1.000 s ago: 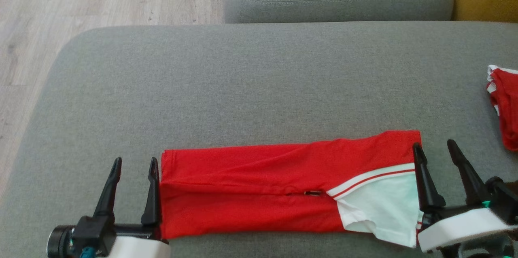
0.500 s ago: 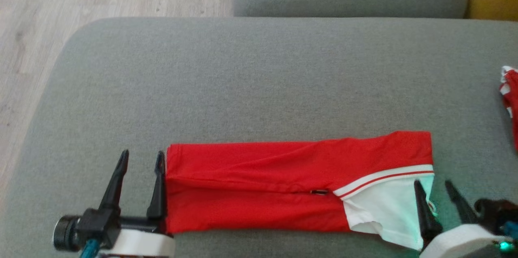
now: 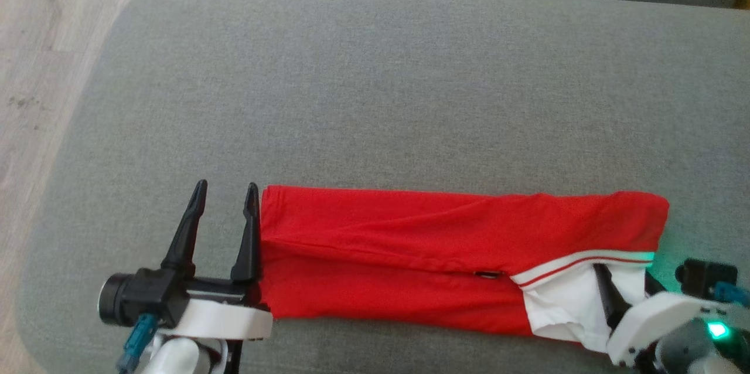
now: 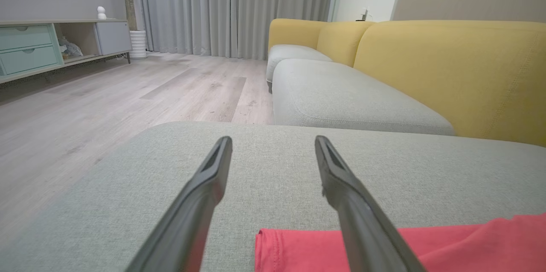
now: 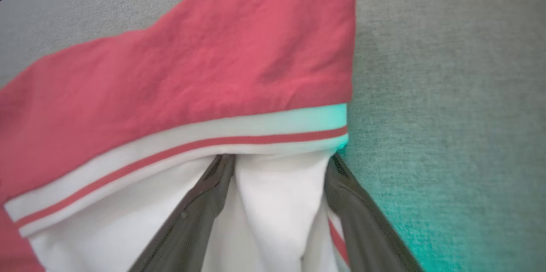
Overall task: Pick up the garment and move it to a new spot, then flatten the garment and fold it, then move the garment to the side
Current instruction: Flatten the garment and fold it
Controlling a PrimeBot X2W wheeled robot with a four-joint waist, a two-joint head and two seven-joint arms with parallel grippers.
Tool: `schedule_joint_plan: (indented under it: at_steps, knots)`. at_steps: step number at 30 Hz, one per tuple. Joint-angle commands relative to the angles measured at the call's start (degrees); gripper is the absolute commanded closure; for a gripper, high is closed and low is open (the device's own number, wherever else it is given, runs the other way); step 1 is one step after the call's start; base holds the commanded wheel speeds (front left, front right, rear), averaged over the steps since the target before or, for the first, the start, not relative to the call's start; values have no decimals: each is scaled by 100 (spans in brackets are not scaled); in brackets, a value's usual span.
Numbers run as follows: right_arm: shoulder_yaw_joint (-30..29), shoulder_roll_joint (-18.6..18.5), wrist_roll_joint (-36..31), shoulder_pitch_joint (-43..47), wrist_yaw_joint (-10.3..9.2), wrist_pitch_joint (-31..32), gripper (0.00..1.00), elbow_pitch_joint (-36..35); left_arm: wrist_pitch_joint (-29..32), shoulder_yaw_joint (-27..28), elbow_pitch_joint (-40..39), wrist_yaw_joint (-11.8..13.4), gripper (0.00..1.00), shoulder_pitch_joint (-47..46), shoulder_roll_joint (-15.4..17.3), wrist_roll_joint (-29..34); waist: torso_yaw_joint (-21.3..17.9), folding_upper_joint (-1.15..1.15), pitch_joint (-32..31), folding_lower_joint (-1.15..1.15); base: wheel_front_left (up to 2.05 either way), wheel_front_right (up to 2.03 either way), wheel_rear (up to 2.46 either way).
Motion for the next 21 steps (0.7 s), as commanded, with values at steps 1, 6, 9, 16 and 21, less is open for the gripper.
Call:
schedule_joint_plan:
  at_steps: [1,6,9,16,21]
  knots:
    - [266,-76,97,-164,-10,241,0,104,-66,230,-129,-27,0,-291,37,46,28,0,35,0,0,0,0]
    - [616,-142,534,-306,-10,603,100,116,-69,354,-117,-116,0,-290,-48,92,19,0,84,0,0,0,0]
    - [568,-200,632,-276,-10,520,100,-148,-70,424,-118,-153,0,-249,-72,120,-20,0,76,0,0,0,0]
    - [2,-297,560,74,-10,466,100,-1017,-70,563,-127,-206,0,-128,-108,181,-237,0,23,0,0,0,0]
    - [-625,-356,413,305,-10,668,100,-1527,-70,616,-120,-244,0,-76,-110,214,-420,0,-1,0,0,0,0]
